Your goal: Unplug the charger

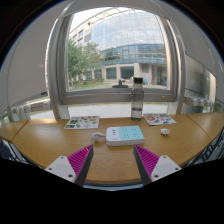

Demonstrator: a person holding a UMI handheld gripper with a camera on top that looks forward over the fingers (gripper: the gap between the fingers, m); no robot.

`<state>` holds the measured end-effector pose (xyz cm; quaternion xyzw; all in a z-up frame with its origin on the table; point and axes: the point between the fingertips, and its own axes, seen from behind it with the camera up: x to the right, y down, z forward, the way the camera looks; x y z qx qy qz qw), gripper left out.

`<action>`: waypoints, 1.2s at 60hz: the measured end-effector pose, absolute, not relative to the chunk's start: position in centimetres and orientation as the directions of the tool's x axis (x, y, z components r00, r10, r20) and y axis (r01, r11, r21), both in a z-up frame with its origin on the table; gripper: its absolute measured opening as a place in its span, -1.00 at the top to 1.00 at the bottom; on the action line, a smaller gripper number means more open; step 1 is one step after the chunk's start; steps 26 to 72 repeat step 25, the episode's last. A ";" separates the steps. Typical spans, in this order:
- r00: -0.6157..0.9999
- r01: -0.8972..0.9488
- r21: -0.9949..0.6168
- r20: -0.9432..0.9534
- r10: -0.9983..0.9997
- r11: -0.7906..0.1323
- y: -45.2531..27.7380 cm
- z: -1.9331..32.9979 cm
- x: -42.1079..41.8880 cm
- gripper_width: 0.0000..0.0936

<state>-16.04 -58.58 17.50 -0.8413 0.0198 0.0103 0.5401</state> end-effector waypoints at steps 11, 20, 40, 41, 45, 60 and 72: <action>0.999 -0.025 -0.904 -0.006 -0.044 -0.426 -58.7 17.2 -15.0 -0.71; 0.999 -0.018 -0.907 0.002 -0.049 -0.420 -58.8 17.6 -14.8 -0.71; 0.999 -0.013 -0.909 0.010 -0.053 -0.416 -58.6 17.7 -14.7 -0.71; 0.999 -0.013 -0.909 0.010 -0.053 -0.416 -58.6 17.7 -14.7 -0.71; 0.999 -0.013 -0.909 0.010 -0.053 -0.416 -58.6 17.7 -14.7 -0.71; 0.999 -0.013 -0.909 0.010 -0.053 -0.416 -58.6 17.7 -14.7 -0.71; 0.999 -0.013 -0.909 0.010 -0.053 -0.416 -58.6 17.7 -14.7 -0.71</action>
